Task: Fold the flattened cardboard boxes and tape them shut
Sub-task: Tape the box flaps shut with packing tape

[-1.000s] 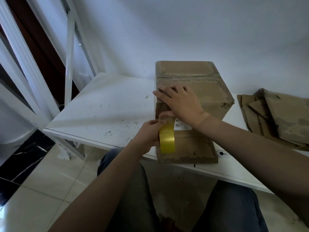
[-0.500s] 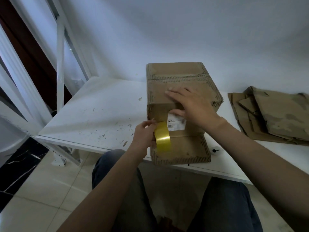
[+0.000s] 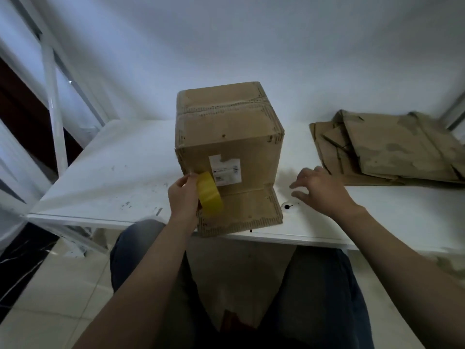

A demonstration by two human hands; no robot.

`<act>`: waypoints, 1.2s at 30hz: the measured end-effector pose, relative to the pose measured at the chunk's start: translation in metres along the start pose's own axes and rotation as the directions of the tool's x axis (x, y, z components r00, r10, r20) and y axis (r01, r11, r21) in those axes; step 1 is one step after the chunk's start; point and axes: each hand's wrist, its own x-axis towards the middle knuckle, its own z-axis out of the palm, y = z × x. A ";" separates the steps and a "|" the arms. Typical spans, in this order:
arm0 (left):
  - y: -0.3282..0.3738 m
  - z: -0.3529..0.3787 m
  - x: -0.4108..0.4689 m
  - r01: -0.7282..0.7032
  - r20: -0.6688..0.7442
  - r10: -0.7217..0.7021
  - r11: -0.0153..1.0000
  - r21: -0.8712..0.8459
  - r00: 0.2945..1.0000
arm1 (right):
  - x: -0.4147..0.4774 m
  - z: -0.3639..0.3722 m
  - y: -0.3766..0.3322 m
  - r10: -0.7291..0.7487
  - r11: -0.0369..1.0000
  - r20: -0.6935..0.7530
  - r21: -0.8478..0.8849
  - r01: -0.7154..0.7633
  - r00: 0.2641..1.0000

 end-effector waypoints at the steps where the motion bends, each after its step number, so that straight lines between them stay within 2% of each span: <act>1: 0.000 0.002 -0.002 -0.003 -0.010 0.002 1.000 -0.010 1.000 | -0.002 0.006 0.002 0.019 1.000 0.078 0.004 -0.019 0.997; 5: 0.003 0.007 -0.009 -0.002 -0.033 0.000 0.999 -0.053 0.999 | -0.004 0.026 0.002 0.061 0.996 0.243 0.052 -0.075 0.968; 8: 0.004 0.009 -0.012 -0.001 -0.034 -0.002 0.997 -0.077 0.999 | -0.004 0.036 0.004 0.075 0.997 0.309 -0.004 -0.077 0.948; 15: 0.004 0.008 -0.016 0.003 -0.040 -0.006 0.998 -0.064 0.999 | -0.015 0.037 0.016 0.236 0.944 0.272 0.164 -0.287 0.933; 18: 0.004 0.009 -0.015 0.002 -0.020 -0.003 0.997 -0.074 1.000 | -0.019 0.026 0.017 0.258 0.915 0.187 0.268 -0.302 0.948; 22: 0.003 0.006 -0.013 0.018 -0.003 -0.018 0.994 -0.104 1.000 | -0.012 -0.003 -0.006 0.148 0.895 0.032 0.420 -0.148 0.988; 27: 0.004 0.001 -0.012 0.051 0.021 -0.049 0.991 -0.124 0.999 | 0.023 -0.045 -0.064 0.009 0.896 -0.097 0.443 0.035 0.995; 32: 0.003 -0.008 -0.010 0.059 0.077 -0.050 0.991 -0.118 0.996 | 0.067 -0.071 -0.125 -0.186 0.874 -0.098 0.439 0.210 0.978; 36: 0.001 -0.014 -0.009 0.061 0.133 -0.040 0.986 -0.154 0.990 | 0.094 -0.069 -0.165 -0.311 0.884 -0.102 0.334 0.327 0.945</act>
